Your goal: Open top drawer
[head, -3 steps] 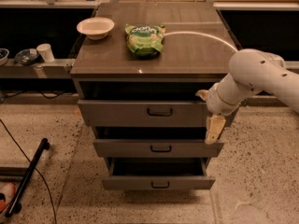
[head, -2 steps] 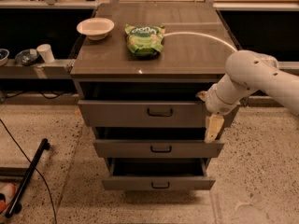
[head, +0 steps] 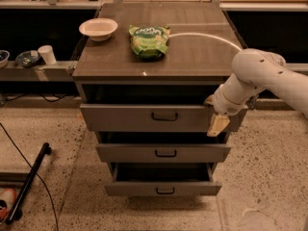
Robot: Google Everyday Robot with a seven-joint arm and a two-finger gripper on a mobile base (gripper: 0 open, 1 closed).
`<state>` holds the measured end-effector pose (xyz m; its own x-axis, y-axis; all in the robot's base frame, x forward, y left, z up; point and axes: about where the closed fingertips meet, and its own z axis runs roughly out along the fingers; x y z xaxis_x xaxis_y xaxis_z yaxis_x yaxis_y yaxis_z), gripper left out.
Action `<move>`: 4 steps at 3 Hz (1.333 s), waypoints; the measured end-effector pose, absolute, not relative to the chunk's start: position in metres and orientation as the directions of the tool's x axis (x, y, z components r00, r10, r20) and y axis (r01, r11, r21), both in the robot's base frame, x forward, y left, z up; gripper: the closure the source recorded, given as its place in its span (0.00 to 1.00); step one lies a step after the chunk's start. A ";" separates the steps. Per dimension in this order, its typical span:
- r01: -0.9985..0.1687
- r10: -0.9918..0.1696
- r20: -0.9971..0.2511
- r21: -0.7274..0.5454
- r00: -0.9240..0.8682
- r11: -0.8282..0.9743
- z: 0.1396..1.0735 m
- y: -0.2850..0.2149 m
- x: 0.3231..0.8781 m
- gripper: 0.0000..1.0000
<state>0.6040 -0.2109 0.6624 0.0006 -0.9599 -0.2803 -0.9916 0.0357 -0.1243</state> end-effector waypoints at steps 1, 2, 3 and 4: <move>-0.995 -0.964 -0.264 -0.096 -0.008 0.035 0.661 -0.218 0.591 0.38; -0.995 -0.965 -0.262 -0.094 -0.008 0.033 0.667 -0.219 0.590 0.39; -0.995 -0.965 -0.262 -0.094 -0.008 0.033 0.668 -0.219 0.590 0.21; -0.995 -0.965 -0.262 -0.094 -0.008 0.033 0.668 -0.219 0.590 0.01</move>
Offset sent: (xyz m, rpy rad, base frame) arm -0.0572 -0.0255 -0.0007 -0.0798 0.0967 0.0251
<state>0.5900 -0.2189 0.6675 -0.0076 -0.9650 -0.2620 -0.9950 0.0333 -0.0937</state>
